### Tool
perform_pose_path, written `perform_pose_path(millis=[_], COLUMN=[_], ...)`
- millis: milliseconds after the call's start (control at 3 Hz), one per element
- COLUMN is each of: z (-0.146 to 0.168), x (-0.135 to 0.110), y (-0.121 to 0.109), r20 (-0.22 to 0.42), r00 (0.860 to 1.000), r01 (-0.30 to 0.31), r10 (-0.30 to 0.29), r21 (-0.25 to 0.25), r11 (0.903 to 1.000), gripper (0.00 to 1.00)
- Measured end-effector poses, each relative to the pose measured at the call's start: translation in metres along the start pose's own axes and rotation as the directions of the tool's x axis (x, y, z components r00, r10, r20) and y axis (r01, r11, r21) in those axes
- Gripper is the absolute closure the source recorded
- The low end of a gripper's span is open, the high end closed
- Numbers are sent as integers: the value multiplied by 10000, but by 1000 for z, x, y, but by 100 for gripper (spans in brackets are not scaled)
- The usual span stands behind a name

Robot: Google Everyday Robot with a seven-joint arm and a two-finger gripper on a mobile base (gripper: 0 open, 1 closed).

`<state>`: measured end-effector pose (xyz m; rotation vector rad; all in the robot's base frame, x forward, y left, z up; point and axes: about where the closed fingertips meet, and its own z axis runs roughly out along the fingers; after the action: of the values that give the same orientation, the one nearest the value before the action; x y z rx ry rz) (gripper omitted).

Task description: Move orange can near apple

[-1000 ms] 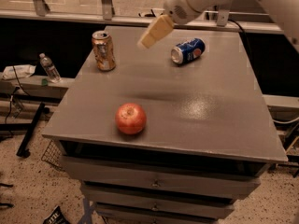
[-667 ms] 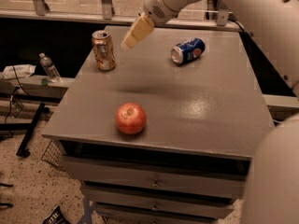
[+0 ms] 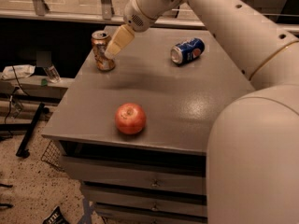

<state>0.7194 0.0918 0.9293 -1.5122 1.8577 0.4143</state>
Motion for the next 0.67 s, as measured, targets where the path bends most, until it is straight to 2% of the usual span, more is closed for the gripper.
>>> perform_pose_path(millis=[667], z=[26], x=[-26], y=[15], r20=[364], r00=[9992], r01=[182], r10=[-164], r21=[-522], r11=[9985], gripper=[0])
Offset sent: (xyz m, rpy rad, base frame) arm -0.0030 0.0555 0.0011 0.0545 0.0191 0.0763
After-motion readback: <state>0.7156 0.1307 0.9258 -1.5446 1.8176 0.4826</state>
